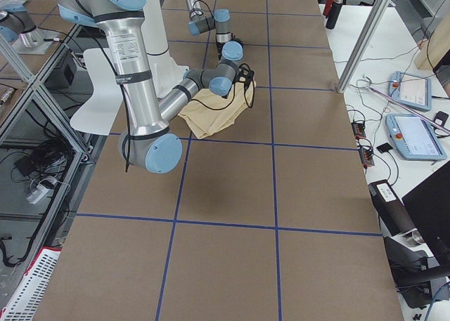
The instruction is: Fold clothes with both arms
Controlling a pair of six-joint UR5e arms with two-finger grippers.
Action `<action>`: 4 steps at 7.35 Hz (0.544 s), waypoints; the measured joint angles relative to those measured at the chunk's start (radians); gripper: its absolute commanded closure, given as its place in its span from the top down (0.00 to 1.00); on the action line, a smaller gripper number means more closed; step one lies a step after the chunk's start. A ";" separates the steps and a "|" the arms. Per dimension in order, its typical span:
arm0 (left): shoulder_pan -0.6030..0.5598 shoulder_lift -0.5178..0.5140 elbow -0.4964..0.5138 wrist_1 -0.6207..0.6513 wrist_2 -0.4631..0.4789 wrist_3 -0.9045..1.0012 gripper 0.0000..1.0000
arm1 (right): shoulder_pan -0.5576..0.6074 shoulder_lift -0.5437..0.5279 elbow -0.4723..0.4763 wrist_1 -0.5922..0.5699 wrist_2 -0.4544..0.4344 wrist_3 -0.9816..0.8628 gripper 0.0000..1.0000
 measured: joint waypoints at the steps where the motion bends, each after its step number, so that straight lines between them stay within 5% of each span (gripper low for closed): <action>1: 0.000 -0.001 -0.004 0.000 -0.003 0.000 0.00 | 0.001 -0.001 -0.001 0.000 0.000 0.000 1.00; 4: -0.024 -0.006 -0.012 0.020 -0.006 0.002 0.00 | 0.004 -0.003 -0.005 0.003 0.000 0.000 1.00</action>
